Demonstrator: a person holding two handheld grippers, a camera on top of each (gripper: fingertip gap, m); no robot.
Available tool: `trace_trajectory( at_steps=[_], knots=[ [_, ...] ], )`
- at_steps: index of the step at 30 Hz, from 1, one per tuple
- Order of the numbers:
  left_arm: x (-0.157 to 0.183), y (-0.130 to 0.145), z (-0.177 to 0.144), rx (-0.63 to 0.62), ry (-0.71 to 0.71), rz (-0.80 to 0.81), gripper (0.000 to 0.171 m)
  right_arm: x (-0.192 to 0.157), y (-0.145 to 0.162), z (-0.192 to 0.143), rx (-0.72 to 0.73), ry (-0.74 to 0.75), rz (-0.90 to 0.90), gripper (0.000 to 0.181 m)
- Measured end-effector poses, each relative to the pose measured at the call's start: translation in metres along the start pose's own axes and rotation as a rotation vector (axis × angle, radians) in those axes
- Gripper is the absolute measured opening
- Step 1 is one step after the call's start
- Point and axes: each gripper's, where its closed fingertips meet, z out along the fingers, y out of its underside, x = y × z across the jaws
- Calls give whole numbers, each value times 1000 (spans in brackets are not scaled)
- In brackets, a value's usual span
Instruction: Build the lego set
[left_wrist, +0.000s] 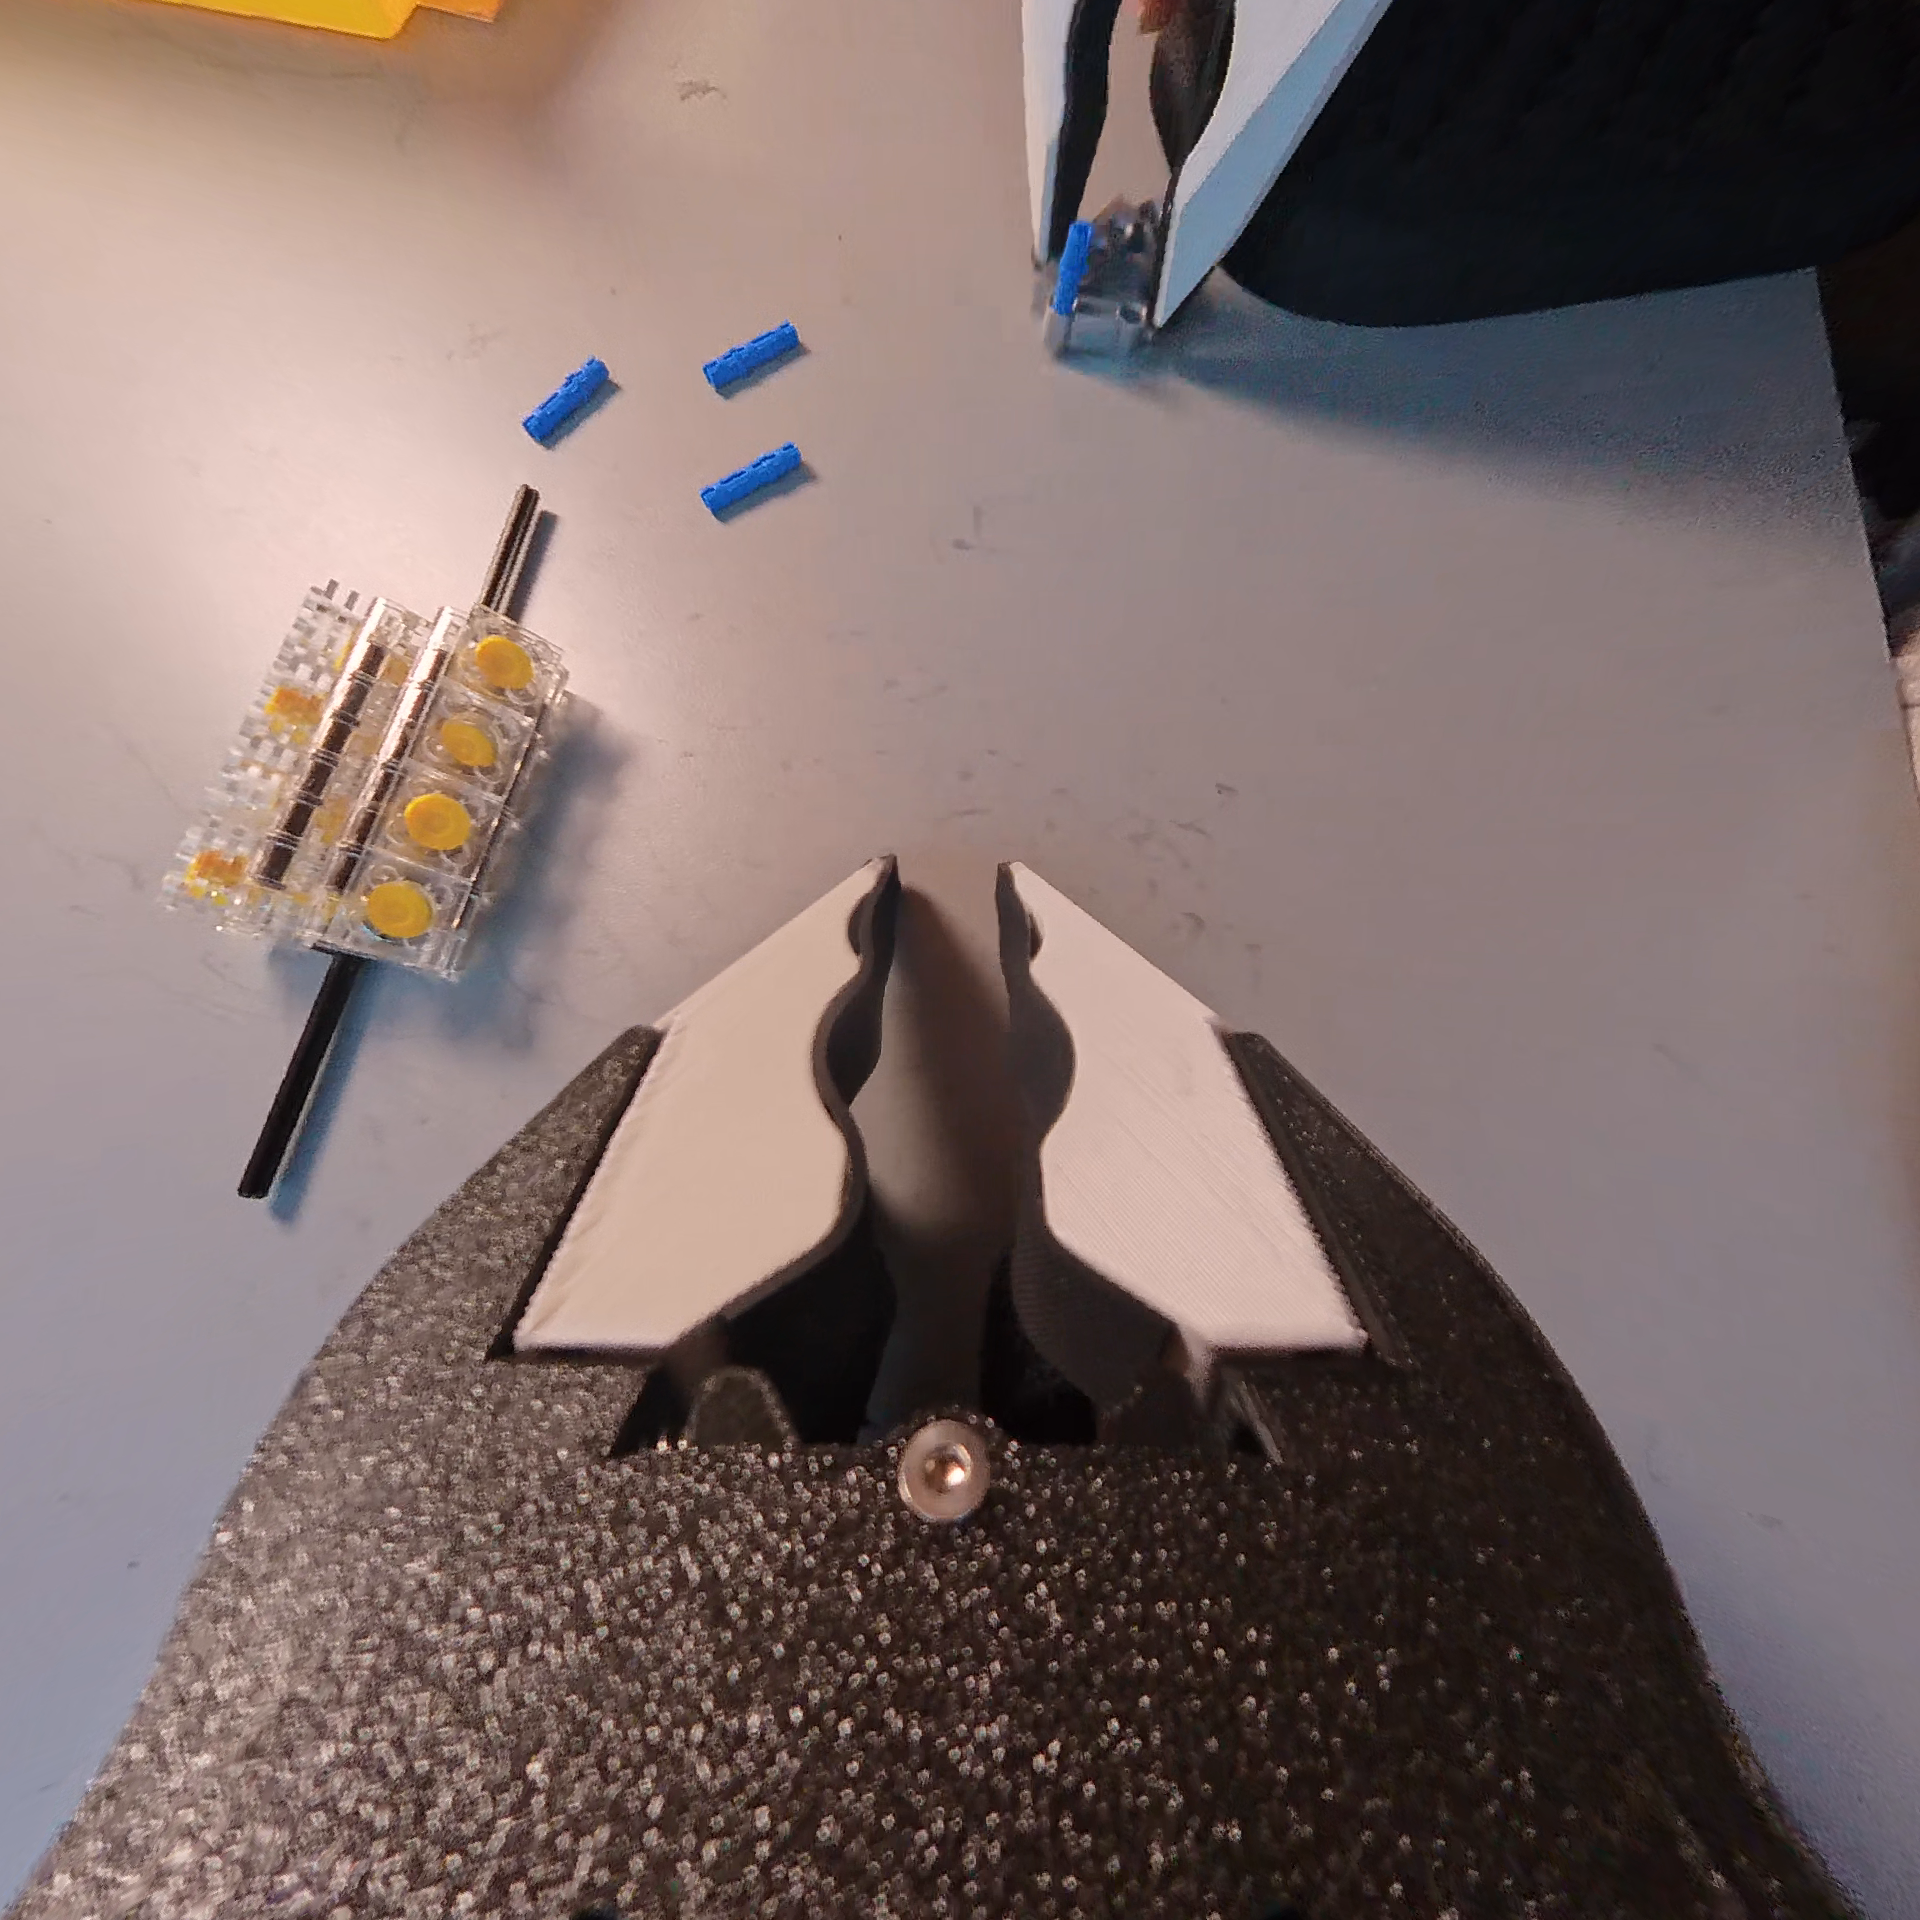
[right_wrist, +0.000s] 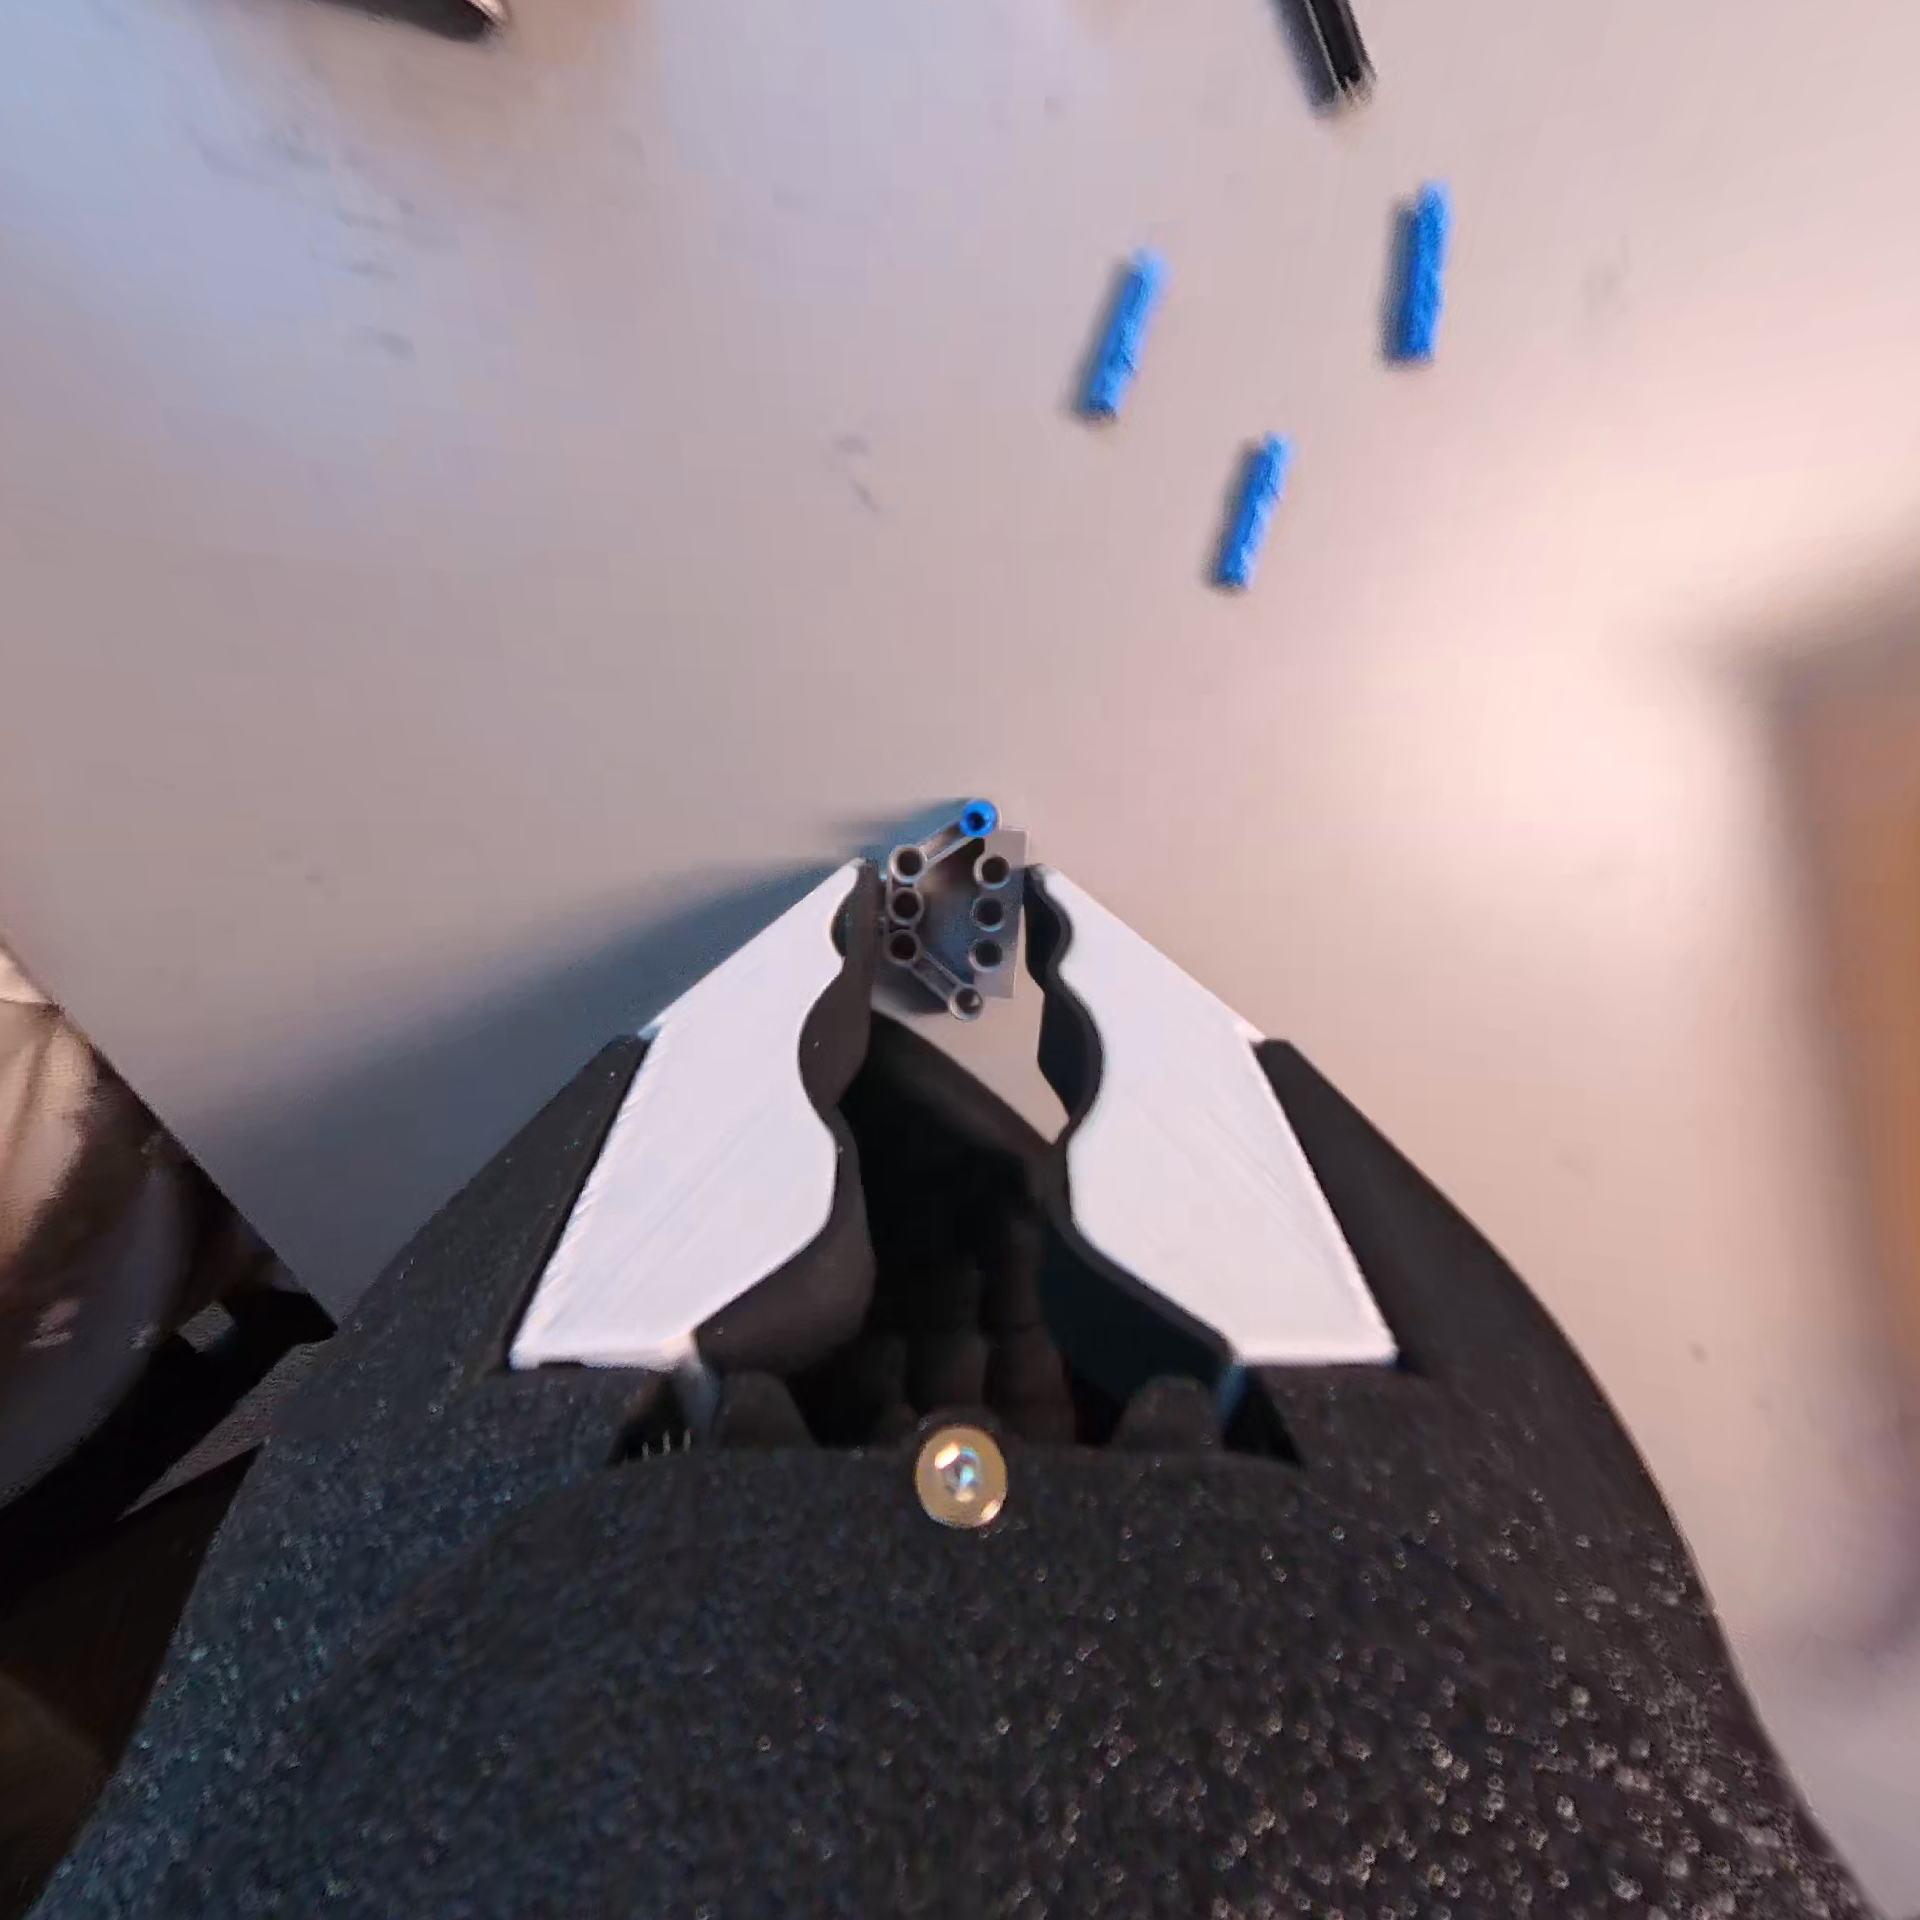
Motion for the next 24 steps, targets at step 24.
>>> trace_trajectory(
  at_steps=[24],
  knots=[
    [51,2,-6,-7,254,107,25,-93,-70,20,170,-199,-395,16]
  ],
)
